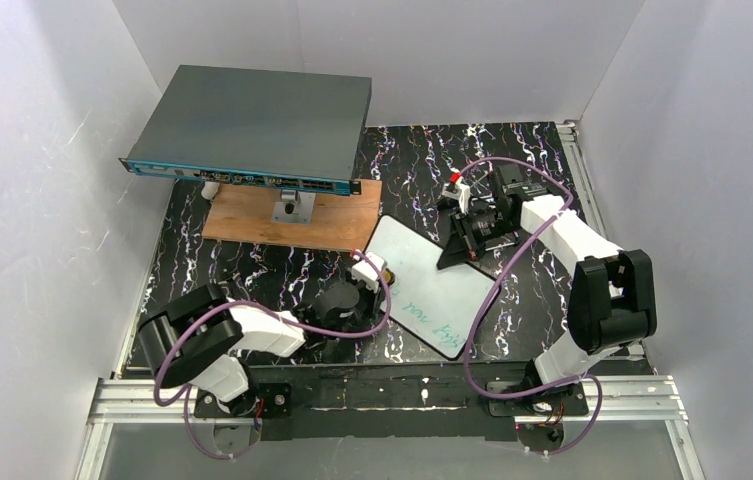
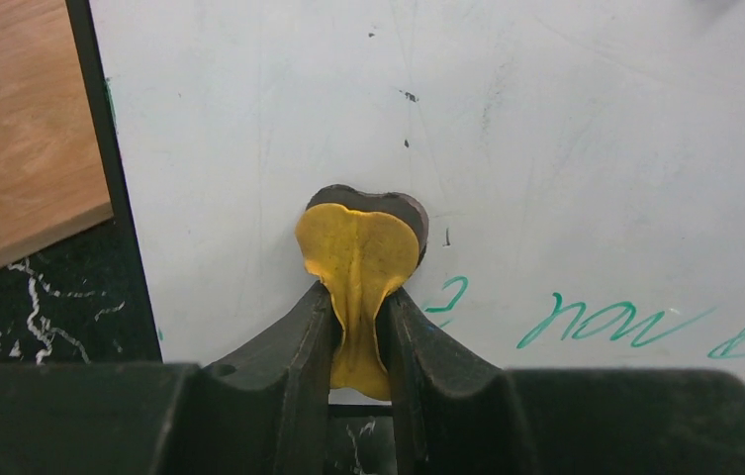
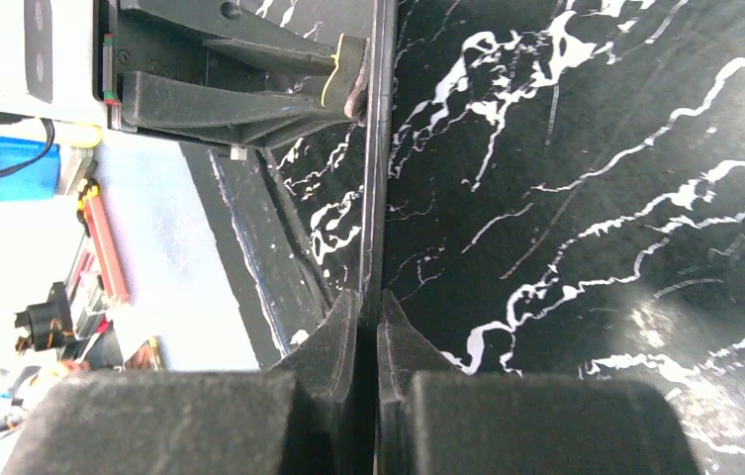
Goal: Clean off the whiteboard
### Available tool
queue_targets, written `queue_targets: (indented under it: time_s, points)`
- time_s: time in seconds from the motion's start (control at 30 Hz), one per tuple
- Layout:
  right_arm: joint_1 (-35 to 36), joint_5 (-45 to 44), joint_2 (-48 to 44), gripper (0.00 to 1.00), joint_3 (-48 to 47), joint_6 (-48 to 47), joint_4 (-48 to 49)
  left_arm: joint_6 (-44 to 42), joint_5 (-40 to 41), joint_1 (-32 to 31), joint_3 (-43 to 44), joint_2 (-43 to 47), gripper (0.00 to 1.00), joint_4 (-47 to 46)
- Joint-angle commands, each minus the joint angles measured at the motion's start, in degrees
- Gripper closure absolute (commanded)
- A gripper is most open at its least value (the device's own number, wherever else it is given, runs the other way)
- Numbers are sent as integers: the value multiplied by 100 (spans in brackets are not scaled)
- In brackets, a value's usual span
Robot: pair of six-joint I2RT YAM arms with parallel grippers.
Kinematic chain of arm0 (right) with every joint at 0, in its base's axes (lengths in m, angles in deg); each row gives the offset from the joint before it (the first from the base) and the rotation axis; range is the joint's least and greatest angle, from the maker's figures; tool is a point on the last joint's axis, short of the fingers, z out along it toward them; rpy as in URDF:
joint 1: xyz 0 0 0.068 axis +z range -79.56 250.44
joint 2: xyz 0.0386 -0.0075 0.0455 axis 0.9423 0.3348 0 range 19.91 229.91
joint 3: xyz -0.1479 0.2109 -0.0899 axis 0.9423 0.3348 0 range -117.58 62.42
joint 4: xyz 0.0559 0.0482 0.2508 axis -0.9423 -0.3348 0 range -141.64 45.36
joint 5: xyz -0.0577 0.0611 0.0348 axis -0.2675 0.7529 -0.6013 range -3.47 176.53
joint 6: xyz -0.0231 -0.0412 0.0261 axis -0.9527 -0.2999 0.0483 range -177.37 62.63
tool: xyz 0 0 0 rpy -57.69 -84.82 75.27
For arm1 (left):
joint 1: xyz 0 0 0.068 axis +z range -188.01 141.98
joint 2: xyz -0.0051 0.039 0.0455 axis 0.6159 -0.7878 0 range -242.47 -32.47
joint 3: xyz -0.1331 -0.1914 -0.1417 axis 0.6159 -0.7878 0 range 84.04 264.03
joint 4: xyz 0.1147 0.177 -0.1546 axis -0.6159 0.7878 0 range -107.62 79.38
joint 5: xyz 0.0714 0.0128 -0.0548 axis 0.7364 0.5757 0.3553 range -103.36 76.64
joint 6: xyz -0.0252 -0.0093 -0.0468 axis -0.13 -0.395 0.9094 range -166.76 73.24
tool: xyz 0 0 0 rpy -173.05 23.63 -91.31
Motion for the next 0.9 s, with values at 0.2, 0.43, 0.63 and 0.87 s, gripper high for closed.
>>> queue_targets:
  time_s: [0.2,0.43,0.63,0.87]
  points:
    - [422,1030,91,99,-37,-767,-311,-595,106,273,-626,394,100,-137]
    - [427,1288,68,99,-96,-824,-425,-1072,33,275,-773,-335,100,-871]
    - [426,1299,70,99,-98,-813,-411,-1064,392,265,-892,-758,100,-953]
    - [430,1286,86,99,-97,-809,-417,-1309,1370,271,-1172,-914,100,-1075]
